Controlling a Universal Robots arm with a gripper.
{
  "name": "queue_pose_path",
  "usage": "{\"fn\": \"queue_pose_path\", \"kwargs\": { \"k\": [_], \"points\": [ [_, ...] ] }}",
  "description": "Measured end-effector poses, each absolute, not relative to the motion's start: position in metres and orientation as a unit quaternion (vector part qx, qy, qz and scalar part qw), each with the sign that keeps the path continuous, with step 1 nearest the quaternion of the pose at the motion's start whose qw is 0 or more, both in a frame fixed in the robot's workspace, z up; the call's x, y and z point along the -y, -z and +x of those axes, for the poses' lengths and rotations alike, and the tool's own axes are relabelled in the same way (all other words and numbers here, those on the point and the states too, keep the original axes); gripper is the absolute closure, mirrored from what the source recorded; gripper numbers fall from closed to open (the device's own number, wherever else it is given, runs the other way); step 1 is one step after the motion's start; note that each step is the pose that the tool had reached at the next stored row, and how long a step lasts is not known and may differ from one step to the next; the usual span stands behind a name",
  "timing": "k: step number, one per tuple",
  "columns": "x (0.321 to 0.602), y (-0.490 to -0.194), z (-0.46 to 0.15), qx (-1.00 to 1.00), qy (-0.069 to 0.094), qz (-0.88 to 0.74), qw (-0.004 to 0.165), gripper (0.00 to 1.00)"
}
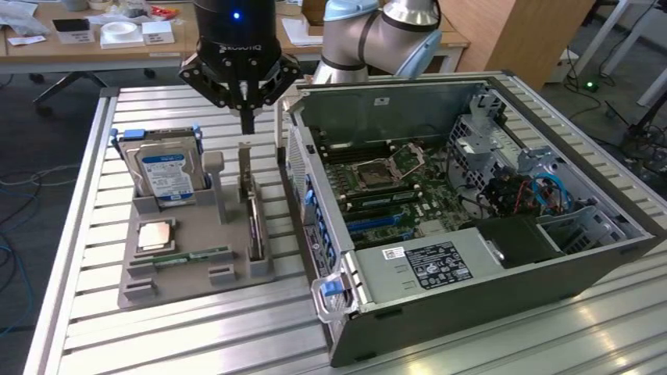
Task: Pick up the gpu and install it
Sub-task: 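Reach for the gpu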
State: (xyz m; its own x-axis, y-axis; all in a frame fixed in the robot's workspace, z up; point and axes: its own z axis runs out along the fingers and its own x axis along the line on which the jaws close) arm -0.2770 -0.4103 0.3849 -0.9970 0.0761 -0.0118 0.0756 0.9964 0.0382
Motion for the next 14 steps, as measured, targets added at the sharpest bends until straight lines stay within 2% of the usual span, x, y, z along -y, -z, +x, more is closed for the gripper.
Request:
{"fn": "queue_pose_path", "kwargs": {
  "k": [14],
  "points": [
    [0.430,-0.385,-0.277,-0.999,-0.019,0.038,0.007,0.89]
  ]
}}
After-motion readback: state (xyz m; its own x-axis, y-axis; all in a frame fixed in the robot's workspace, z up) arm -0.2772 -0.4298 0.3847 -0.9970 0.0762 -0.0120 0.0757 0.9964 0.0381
